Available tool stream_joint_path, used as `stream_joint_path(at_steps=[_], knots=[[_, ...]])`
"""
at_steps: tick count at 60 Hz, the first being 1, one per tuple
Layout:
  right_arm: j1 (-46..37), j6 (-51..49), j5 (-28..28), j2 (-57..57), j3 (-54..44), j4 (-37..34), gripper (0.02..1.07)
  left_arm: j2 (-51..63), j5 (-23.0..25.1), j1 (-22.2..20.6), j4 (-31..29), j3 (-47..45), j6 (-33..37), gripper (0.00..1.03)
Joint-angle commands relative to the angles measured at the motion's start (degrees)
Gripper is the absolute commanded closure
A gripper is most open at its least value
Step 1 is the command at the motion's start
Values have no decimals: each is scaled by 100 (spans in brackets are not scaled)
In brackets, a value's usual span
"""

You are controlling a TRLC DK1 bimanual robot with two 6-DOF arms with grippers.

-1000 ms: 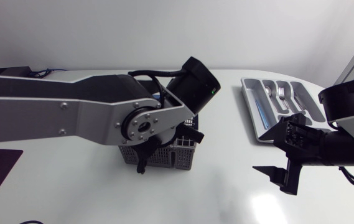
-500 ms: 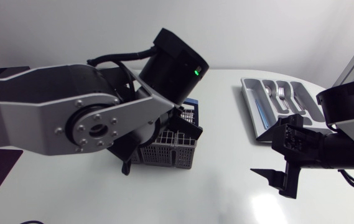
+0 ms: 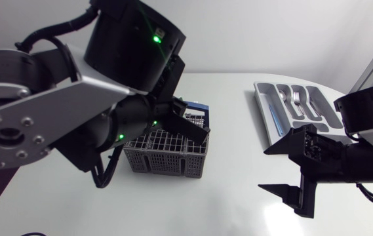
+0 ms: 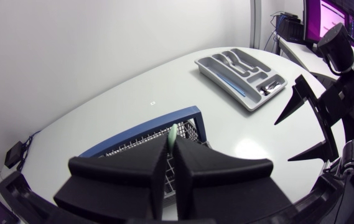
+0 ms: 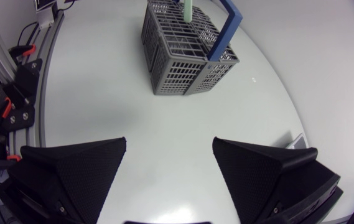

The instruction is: Unload the cutlery basket into the drawer organizer.

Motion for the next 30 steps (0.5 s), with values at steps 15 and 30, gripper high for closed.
stream_joint_path(at_steps=[15,30], knots=[[709,1401,-651,68,787,-137,7,-181,1080,20,-371,-66,-1024,99],[1210,2192,-774,499,1086,259,9,-31,1775,169,-547,40,-1551,99]])
